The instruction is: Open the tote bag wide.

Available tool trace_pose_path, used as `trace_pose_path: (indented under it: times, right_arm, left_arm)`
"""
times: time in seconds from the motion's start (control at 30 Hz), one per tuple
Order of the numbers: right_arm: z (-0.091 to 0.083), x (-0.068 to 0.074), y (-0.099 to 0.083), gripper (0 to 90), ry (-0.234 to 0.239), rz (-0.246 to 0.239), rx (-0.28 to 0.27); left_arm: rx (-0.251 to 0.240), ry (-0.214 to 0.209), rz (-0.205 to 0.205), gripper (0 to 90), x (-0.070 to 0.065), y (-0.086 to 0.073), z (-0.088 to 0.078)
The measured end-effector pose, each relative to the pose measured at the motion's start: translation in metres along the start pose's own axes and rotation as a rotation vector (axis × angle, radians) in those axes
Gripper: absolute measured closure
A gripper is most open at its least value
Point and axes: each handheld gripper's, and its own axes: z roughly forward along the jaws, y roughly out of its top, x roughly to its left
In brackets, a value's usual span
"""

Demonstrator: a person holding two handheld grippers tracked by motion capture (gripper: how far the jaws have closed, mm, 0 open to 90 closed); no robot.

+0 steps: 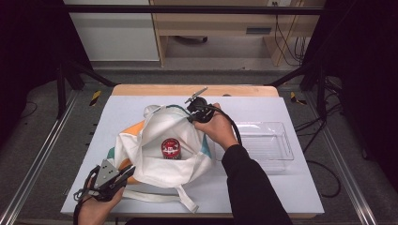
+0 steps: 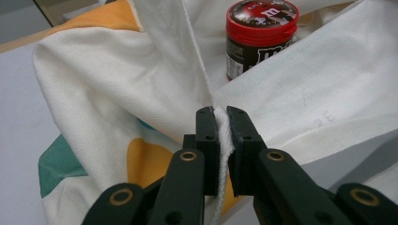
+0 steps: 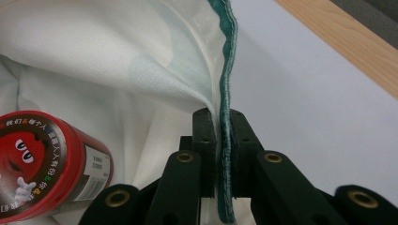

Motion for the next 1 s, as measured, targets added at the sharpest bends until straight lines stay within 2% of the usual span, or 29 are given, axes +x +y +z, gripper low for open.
trace_pose_path:
  times: [0.1, 0.2, 0.3, 0.5, 0.63, 0.73, 0.8, 0.87, 0.93, 1.0]
  right_arm:
    - [0.001, 0.001, -0.004, 79.9, 0.002, 0.004, 0.006]
    - [-0.001, -0.001, -0.005, 68.6, -0.004, 0.015, 0.005]
    - [-0.005, -0.002, -0.005, 61.2, 0.001, 0.020, -0.008]
    - [-0.011, -0.001, -0.005, 54.1, 0.001, 0.020, -0.021]
    - [-0.011, 0.004, -0.005, 58.2, 0.020, 0.006, -0.009]
    - [-0.008, 0.009, -0.007, 65.6, 0.042, -0.012, 0.014]
    - [-0.006, 0.011, -0.010, 71.1, 0.026, -0.033, 0.032]
    - [-0.004, 0.010, -0.014, 77.3, 0.032, -0.044, 0.054]
    - [-0.003, 0.008, -0.019, 82.7, 0.032, -0.049, 0.067]
    - [-0.004, 0.006, -0.021, 84.0, 0.028, -0.045, 0.068]
  left_arm:
    - [0.003, -0.003, -0.001, 84.1, -0.001, -0.001, 0.002]
    - [0.003, -0.004, -0.008, 84.1, 0.000, -0.002, 0.002]
    - [-0.002, -0.001, -0.003, 84.1, 0.000, -0.002, 0.003]
    - [-0.011, 0.002, 0.015, 84.1, 0.001, -0.001, 0.004]
    - [-0.009, 0.001, 0.011, 84.1, 0.000, -0.001, 0.004]
    - [-0.006, -0.006, 0.000, 84.0, -0.001, -0.001, 0.004]
    - [0.004, -0.021, -0.014, 84.0, -0.002, -0.002, 0.004]
    - [0.015, -0.030, -0.019, 84.1, -0.002, -0.003, 0.004]
    - [0.020, -0.026, -0.012, 84.0, -0.001, -0.003, 0.004]
    - [0.025, -0.021, -0.011, 84.0, -0.002, -0.004, 0.003]
